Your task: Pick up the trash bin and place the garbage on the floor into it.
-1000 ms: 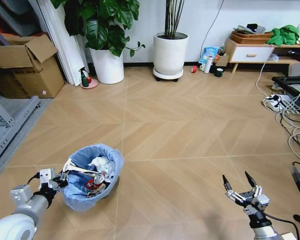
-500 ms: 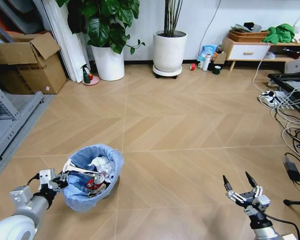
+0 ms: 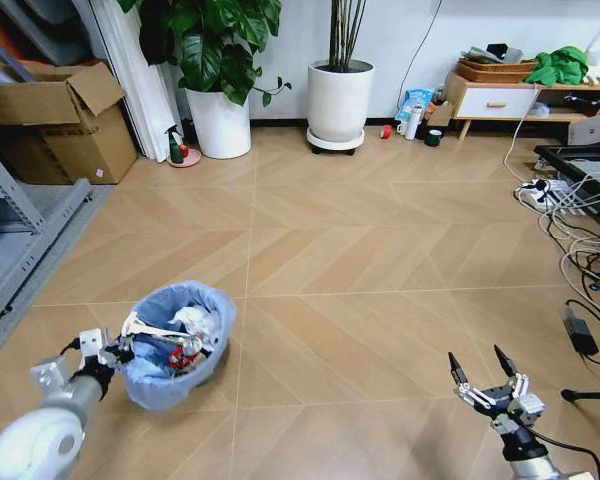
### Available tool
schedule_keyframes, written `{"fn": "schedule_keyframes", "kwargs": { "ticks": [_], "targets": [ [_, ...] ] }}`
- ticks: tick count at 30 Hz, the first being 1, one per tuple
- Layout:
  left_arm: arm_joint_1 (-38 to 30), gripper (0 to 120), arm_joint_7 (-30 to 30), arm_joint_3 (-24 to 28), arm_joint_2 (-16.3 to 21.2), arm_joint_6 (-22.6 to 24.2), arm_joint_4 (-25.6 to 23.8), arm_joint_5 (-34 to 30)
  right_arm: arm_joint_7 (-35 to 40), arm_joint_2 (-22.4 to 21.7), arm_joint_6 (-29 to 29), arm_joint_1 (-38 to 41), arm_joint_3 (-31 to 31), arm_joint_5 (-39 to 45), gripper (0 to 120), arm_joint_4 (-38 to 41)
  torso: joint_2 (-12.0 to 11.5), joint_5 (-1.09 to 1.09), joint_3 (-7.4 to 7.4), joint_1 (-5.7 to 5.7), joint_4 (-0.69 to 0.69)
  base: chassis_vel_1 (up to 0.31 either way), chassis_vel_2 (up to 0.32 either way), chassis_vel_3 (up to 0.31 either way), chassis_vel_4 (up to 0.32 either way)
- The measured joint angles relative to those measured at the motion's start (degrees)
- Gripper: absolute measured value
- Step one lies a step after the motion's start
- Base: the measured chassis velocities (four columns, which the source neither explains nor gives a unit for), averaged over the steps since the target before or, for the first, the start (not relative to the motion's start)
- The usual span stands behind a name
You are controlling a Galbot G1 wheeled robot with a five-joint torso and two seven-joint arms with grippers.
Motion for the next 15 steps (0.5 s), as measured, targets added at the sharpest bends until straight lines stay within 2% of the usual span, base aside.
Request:
{"fn": "schedule_keyframes", "kwargs": {
  "ticks": [1, 5, 8, 10, 13, 15],
  "targets": [
    [0.00, 0, 0.00, 0.00, 0.00, 0.00, 0.00, 0.00, 0.00, 0.00, 0.00, 0.00, 0.00, 0.00, 100, 0.00, 0.00, 0.00, 0.00, 0.00, 0.00, 0.000, 0.000, 0.000, 0.000],
    [-2.85, 0, -0.90, 0.12, 0.37, 1.27, 6.75, -1.49, 0.16, -1.16, -0.36, 0.12, -0.28, 0.00, 100, 0.03, 0.00, -0.01, 0.00, 0.00, 0.02, 0.000, 0.000, 0.000, 0.000],
    [-3.35, 0, -1.01, 0.06, 0.36, 1.46, 7.85, -1.70, 0.22, -1.31, -0.42, 0.17, -0.32, 0.00, 100, 0.03, 0.00, -0.01, 0.00, 0.00, 0.04, 0.000, 0.000, 0.000, 0.000],
    [-5.69, 0, -1.33, 0.59, 0.52, 2.11, 10.98, -2.82, 0.38, -1.29, -0.61, 0.05, -0.28, -0.05, 100, 0.11, 0.00, 0.00, 0.00, 0.00, 0.04, 0.000, 0.000, 0.000, 0.000],
    [-6.39, 0, -1.34, 0.86, 0.71, 2.19, 11.64, -3.36, 0.49, -1.03, -0.67, 0.02, -0.27, -0.19, 100, 0.17, 0.00, 0.00, 0.00, 0.00, 0.01, 0.000, 0.000, 0.000, 0.000],
    [-6.76, 6, -1.20, 0.96, 1.11, 2.25, 12.06, -3.84, 0.92, -0.67, -0.77, 0.01, -0.26, -0.52, 100, 0.47, 0.00, 0.00, 0.00, 0.00, 0.01, 0.000, 0.000, 0.000, 0.000]
  ]
}}
